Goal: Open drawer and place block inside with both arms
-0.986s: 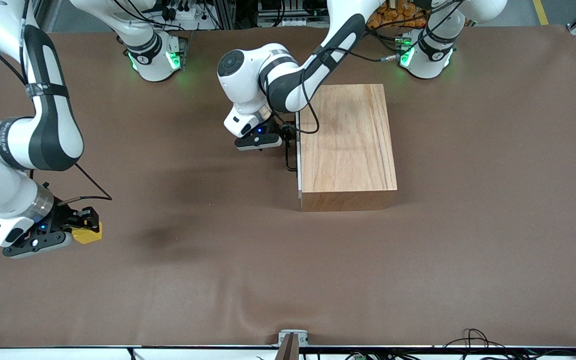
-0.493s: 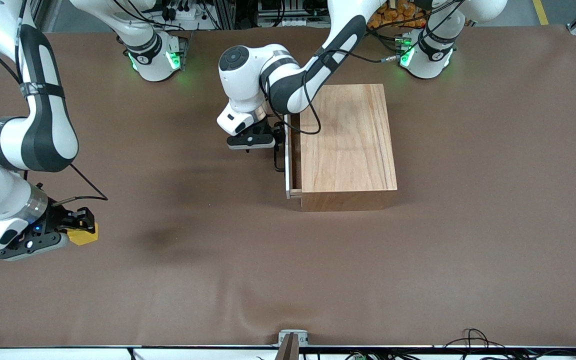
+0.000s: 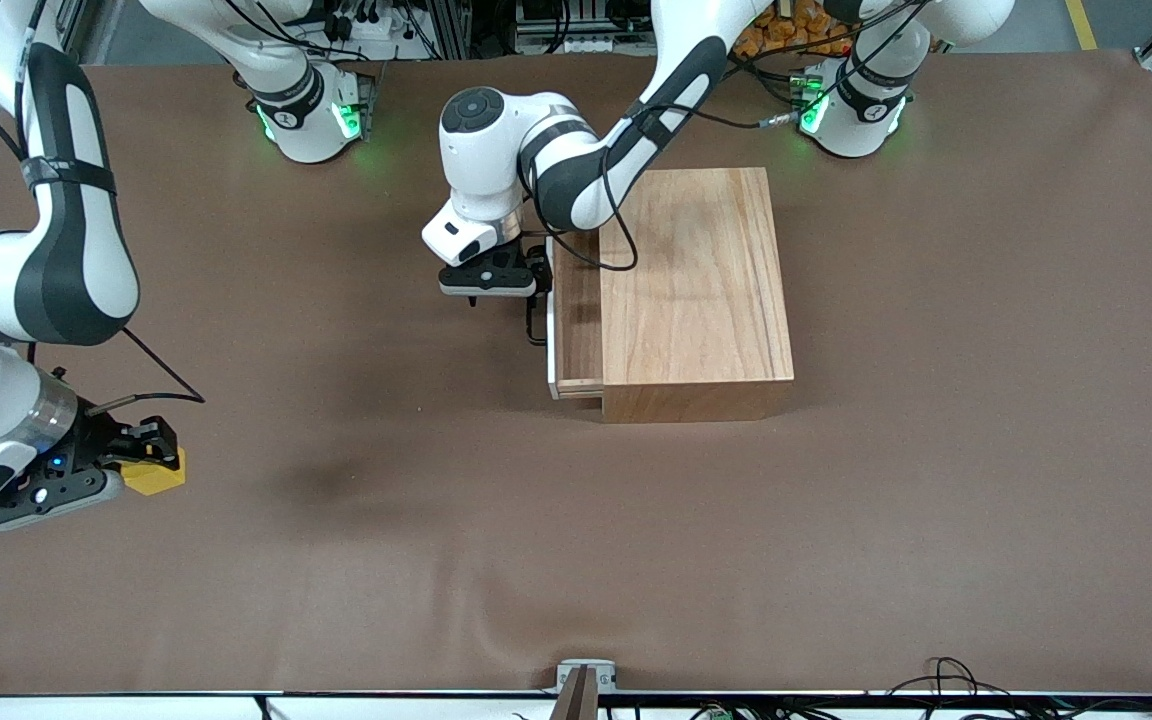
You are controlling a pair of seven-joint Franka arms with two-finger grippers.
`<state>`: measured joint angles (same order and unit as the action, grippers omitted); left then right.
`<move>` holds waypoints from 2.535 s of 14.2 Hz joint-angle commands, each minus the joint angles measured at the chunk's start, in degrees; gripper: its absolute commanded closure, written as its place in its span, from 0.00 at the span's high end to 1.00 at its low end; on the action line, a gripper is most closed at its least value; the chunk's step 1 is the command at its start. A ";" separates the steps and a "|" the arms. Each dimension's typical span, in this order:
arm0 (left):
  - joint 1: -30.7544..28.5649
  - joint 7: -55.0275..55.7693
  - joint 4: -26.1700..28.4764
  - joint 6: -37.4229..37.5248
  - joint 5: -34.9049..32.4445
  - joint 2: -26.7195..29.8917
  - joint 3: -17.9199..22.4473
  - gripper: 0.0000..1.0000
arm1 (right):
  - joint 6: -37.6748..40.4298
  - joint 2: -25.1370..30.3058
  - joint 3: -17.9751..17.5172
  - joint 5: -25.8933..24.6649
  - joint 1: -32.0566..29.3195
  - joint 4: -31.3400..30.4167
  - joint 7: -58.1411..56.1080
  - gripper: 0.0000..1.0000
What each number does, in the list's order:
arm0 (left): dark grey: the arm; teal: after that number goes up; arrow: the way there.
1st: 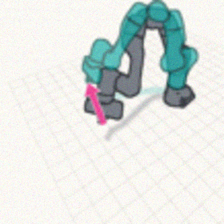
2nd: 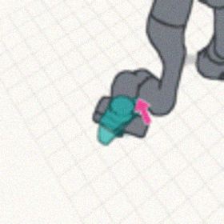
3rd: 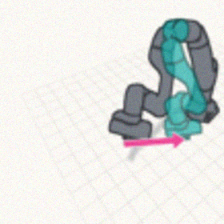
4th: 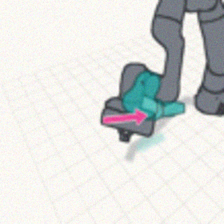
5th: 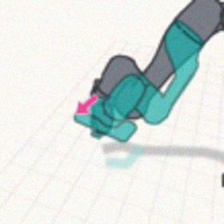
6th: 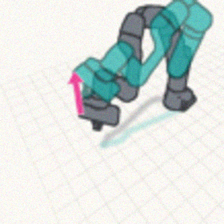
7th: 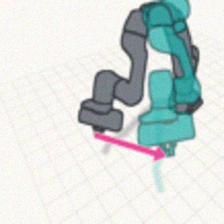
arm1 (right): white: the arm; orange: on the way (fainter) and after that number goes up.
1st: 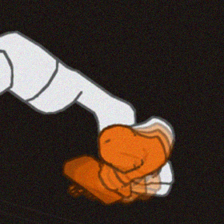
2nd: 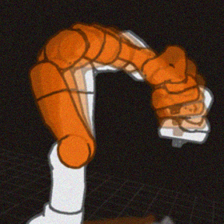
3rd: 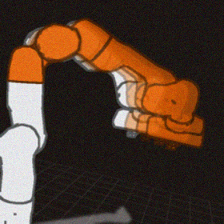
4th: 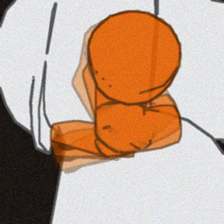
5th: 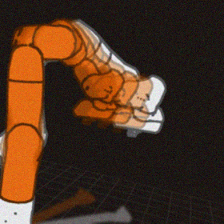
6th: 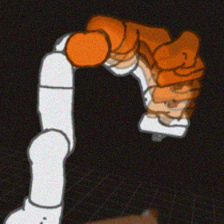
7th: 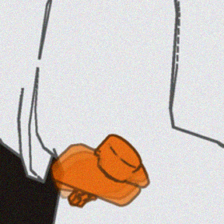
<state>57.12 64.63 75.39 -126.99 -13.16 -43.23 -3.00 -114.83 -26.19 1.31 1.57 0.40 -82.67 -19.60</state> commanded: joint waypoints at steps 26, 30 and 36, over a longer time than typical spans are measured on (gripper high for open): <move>-3.41 -0.82 -1.56 6.80 9.03 12.27 -3.33 1.00 | 12.16 0.61 -0.52 7.92 1.79 2.95 4.21 0.17; -7.89 -3.88 -1.39 13.59 9.03 16.68 -3.51 1.00 | 11.82 0.35 -0.52 7.92 3.37 3.04 9.05 0.17; -18.17 -17.95 -1.30 19.31 12.63 18.70 -3.42 1.00 | 10.94 0.35 -0.52 9.06 9.69 3.04 21.70 0.16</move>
<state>41.18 48.93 72.60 -109.12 -1.59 -26.30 -6.01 -103.94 -26.23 0.62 9.50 7.56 -79.90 -1.36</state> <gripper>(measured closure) 0.000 0.445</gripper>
